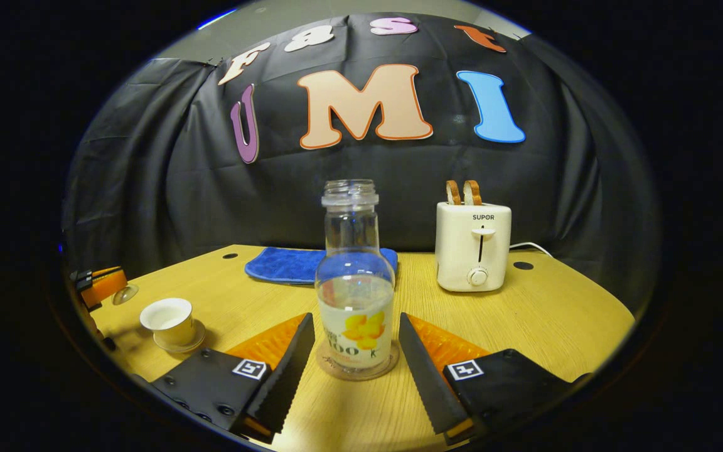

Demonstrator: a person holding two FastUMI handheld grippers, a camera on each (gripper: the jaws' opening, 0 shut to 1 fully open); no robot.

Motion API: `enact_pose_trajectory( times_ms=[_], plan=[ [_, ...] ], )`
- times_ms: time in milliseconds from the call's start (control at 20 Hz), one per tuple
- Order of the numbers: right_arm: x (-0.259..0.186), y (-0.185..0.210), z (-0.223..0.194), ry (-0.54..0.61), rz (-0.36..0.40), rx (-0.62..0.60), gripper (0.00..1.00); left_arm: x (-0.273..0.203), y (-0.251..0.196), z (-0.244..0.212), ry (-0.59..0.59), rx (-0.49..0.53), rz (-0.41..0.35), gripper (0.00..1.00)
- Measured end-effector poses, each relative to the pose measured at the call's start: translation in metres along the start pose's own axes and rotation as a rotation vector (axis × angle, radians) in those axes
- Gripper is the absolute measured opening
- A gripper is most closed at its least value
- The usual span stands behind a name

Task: Open the teacup lid with one hand, grasp the water bottle and pour water into the teacup with the other hand; after pouring, place the water bottle on the coaster and then close the teacup lid.

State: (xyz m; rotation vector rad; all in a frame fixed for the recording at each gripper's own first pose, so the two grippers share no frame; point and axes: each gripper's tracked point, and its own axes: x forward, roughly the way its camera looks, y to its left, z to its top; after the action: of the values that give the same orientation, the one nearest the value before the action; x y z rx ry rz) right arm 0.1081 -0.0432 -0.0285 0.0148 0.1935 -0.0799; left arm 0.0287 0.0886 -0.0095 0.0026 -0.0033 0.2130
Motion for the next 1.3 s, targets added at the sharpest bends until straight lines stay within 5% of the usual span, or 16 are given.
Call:
enact_pose_trajectory(
  times_ms=[650,1300],
  plan=[
    [-0.041,0.014,0.013,-0.124,0.026,-0.014,0.88,0.019,-0.021,-0.002,0.004,-0.001,-0.061,0.26],
    [-0.063,0.011,0.021,-0.199,-0.004,-0.017,0.84,0.044,-0.101,0.0,-0.003,-0.001,-0.384,0.25]
  ],
)
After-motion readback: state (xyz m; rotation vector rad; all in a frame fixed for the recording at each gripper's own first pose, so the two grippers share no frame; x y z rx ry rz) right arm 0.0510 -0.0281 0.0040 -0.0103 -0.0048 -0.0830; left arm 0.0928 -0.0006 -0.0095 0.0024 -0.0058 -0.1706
